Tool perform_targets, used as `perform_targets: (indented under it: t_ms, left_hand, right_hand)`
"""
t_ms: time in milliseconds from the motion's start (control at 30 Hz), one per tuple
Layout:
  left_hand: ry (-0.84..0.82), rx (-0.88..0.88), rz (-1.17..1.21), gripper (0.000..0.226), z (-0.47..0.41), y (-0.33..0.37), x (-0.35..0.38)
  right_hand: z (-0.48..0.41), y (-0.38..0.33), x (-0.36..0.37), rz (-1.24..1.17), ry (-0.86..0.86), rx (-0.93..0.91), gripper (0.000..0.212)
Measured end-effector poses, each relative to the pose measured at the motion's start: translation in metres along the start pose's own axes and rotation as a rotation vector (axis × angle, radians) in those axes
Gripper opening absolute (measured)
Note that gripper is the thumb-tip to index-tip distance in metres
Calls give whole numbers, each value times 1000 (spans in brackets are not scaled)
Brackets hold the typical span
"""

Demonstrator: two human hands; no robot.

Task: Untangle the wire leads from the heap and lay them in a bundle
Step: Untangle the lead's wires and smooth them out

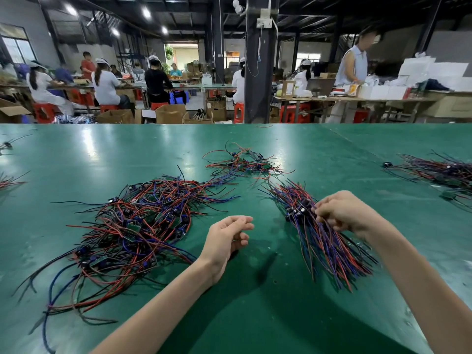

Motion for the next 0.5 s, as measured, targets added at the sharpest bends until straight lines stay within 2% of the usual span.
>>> perform_targets:
  t_ms: [167,300,400,500]
  left_hand:
    - [-8,5,-22,18,1,1,1]
    - [-15,7,-53,16,0,0,1]
    - [-23,9,-57,16,0,0,3]
    - [-34,44,-145,15,1,1,5]
  right_hand:
    - [4,-1,0,551,49,-9,15]
    - [11,-8,-8,720,212,-24,40]
    - [17,-26,-4,805,378,-194,47]
    - [17,-34,35,940,302,-436,56]
Point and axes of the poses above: each hand's wrist, its own z-axis away from the middle knuckle, its own x-axis out of the palm, y = z × x, the point moved 10 cm from there along -z, towards the middle knuckle
